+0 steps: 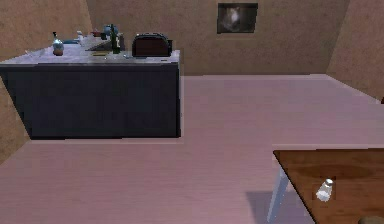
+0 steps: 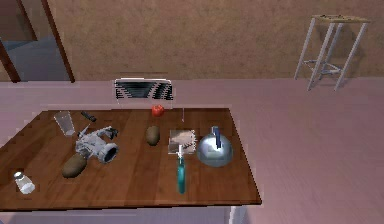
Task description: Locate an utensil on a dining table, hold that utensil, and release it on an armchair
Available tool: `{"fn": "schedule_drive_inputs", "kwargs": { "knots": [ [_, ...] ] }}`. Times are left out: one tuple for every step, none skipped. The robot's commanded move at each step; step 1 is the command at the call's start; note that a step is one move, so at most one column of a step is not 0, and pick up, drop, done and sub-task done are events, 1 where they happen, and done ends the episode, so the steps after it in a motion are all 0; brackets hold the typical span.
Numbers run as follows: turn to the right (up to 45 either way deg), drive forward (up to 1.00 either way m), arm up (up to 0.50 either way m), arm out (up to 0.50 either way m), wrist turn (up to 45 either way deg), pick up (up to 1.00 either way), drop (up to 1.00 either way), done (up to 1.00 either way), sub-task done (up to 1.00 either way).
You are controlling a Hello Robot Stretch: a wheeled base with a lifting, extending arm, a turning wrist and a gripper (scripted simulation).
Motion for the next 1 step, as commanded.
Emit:
{"fn": "schedule_drive_inputs", "kwargs": {
  "knots": [
    [0.0, 0.00, 0.00, 0.46, 0.0, 0.00, 0.00, 0.00, 0.00]
  ]
}}
